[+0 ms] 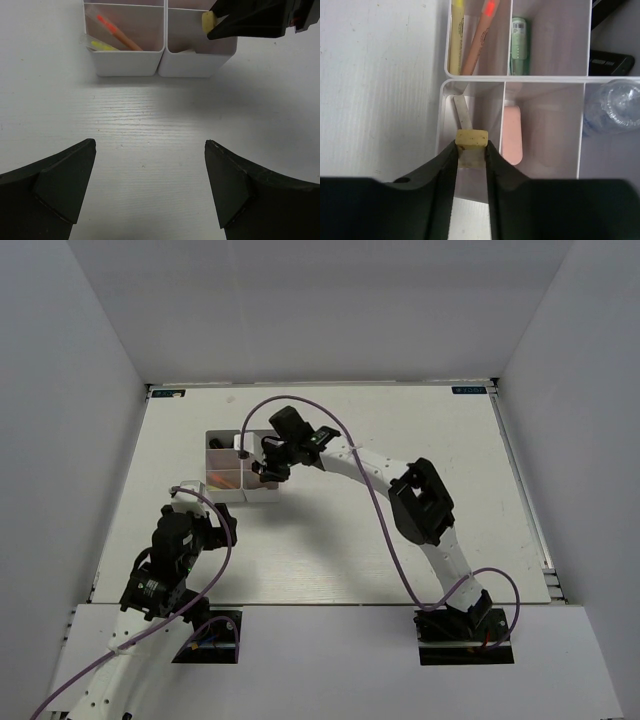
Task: Sort the stationery into containers
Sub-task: Place the stationery into the container
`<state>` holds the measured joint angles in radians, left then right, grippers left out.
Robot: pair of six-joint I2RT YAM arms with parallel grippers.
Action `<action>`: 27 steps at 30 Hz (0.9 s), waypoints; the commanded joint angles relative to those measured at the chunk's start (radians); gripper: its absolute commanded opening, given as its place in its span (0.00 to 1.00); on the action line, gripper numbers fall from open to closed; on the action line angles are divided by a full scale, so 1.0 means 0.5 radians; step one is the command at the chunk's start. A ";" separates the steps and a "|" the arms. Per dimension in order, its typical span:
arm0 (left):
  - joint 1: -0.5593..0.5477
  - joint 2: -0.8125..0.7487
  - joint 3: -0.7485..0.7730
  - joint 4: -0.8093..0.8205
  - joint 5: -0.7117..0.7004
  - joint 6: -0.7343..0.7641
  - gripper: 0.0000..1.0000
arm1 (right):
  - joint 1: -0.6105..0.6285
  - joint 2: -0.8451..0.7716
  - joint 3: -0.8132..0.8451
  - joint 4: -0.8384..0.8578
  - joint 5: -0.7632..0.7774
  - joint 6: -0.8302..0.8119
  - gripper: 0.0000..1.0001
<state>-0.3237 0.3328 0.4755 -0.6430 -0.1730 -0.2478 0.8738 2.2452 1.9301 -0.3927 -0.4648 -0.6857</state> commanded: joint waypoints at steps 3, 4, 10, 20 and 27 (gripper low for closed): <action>0.003 -0.012 0.012 0.019 -0.016 0.014 1.00 | 0.023 -0.051 0.030 0.058 0.031 0.009 0.48; 0.009 -0.012 0.012 0.022 -0.016 0.014 1.00 | 0.026 -0.060 0.027 0.061 0.028 0.012 0.52; 0.006 -0.012 0.003 0.028 0.008 0.017 0.95 | 0.038 -0.152 0.073 0.025 0.015 0.150 0.33; 0.006 -0.015 -0.012 0.068 0.097 0.032 0.02 | -0.014 -0.695 0.049 -0.499 0.141 0.479 0.48; 0.006 0.067 -0.003 0.074 0.217 0.023 1.00 | -0.103 -1.508 -1.229 0.148 1.784 0.543 0.90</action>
<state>-0.3237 0.3401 0.4713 -0.6189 -0.1196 -0.2371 0.8509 1.5303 1.5394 -0.4404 -0.0166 -0.4351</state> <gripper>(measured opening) 0.990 0.903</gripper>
